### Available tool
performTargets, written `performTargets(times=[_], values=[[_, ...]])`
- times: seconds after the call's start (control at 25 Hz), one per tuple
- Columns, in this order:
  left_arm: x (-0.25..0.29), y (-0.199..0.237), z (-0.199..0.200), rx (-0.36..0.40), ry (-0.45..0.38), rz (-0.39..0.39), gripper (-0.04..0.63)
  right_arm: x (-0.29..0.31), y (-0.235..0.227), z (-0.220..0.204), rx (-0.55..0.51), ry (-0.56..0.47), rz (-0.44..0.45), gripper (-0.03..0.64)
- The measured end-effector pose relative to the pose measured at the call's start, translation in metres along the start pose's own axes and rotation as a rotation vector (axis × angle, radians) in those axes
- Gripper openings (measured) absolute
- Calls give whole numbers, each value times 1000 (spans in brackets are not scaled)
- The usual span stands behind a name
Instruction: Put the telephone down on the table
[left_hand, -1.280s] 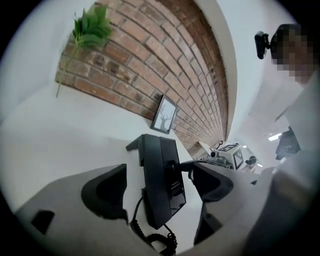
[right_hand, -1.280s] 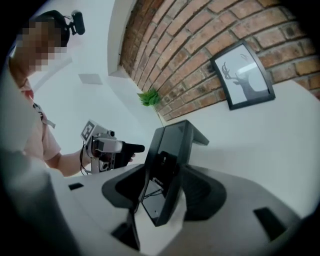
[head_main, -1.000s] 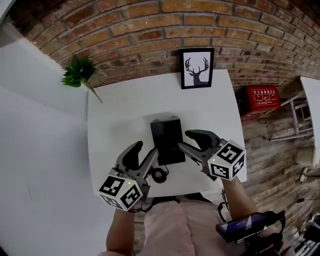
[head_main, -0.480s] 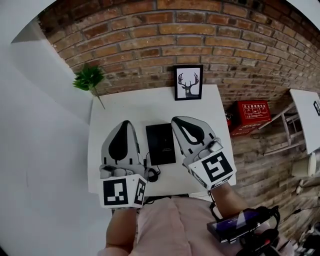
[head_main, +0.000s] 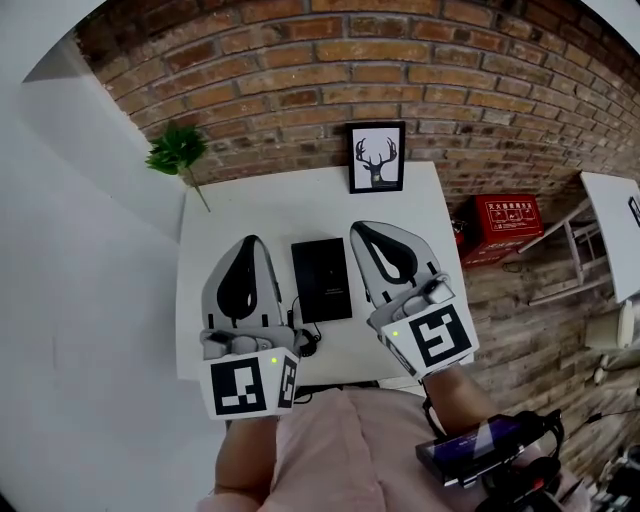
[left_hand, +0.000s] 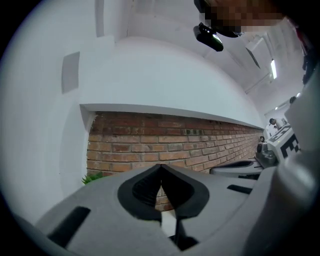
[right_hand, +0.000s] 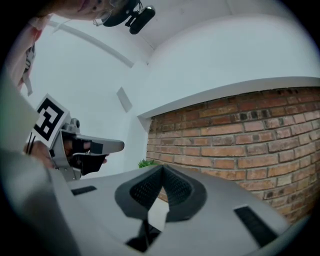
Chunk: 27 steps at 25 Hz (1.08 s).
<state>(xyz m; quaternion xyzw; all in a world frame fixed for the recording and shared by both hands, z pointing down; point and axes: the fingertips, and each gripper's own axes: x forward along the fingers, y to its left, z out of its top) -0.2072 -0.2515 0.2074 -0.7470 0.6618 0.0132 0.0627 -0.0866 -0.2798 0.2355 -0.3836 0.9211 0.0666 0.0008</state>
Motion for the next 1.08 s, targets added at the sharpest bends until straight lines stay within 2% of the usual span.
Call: performTargets(times=[1.08], values=[[-8,-4,-11,41,17,-34,6,1,6,1,-17,-2,-32,5]])
